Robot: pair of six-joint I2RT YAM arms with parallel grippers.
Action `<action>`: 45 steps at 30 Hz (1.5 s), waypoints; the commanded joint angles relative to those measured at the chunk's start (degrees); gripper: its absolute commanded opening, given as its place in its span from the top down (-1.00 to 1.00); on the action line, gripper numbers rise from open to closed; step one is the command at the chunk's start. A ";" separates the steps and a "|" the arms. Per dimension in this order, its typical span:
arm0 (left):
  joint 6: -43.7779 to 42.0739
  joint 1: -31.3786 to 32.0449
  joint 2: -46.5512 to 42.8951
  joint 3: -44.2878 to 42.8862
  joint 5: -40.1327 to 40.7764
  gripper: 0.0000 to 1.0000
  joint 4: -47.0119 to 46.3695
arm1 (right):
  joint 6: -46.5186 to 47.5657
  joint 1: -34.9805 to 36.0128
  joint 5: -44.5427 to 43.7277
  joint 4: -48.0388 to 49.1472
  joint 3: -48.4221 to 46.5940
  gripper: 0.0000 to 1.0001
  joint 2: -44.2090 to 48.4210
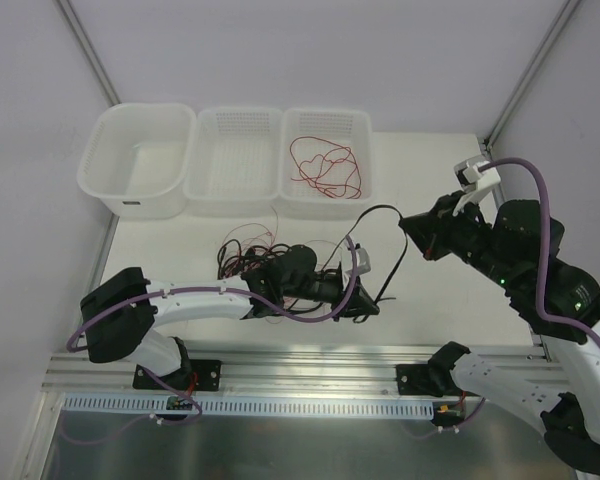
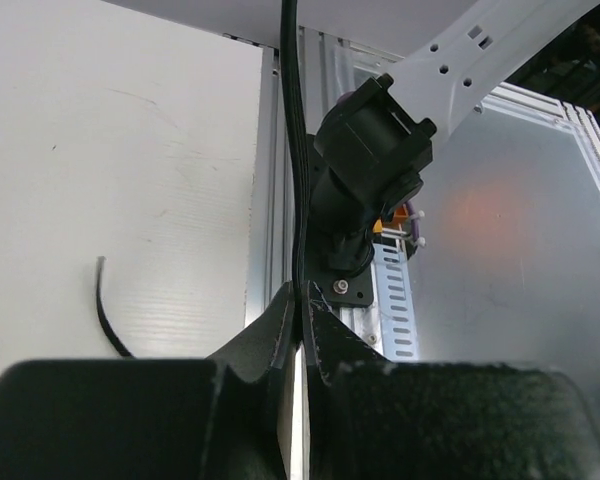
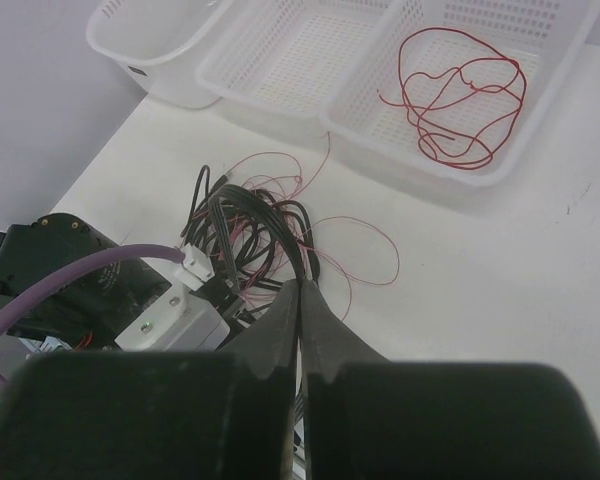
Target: Untangle the cables
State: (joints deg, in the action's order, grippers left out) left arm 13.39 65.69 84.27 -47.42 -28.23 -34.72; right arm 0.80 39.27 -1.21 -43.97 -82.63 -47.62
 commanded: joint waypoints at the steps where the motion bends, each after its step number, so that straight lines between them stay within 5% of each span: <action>1: -0.20 0.58 -2.17 -0.48 -0.16 1.00 -2.98 | -0.62 0.20 -0.45 2.48 0.36 0.99 0.94; 7: 0.58 0.58 -7.44 0.22 1.50 1.00 -2.55 | -0.71 0.28 -4.14 1.52 3.96 0.85 2.70; 13: -2.65 0.49 -14.91 -4.08 7.39 1.00 8.14 | -0.71 0.20 -10.65 -3.14 8.80 -0.35 4.63; 19: -9.77 -1.09 -19.66 -14.88 16.26 1.00 21.42 | -0.45 0.28 -10.65 -3.32 11.70 -0.91 9.11; 34: -33.76 -17.42 -17.39 -41.52 34.01 1.00 31.56 | 2.54 0.20 -8.90 -2.53 19.26 -0.99 17.47; 45: -44.15 -36.76 -6.42 -62.17 34.82 1.00 31.56 | 2.72 0.20 -2.22 -2.35 23.12 -0.93 15.54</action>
State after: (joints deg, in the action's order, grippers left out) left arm -26.79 33.61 75.18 -104.14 5.28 -1.48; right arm 2.68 39.27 -7.01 -47.35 -60.05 -30.98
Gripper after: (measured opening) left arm 0.011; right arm 0.970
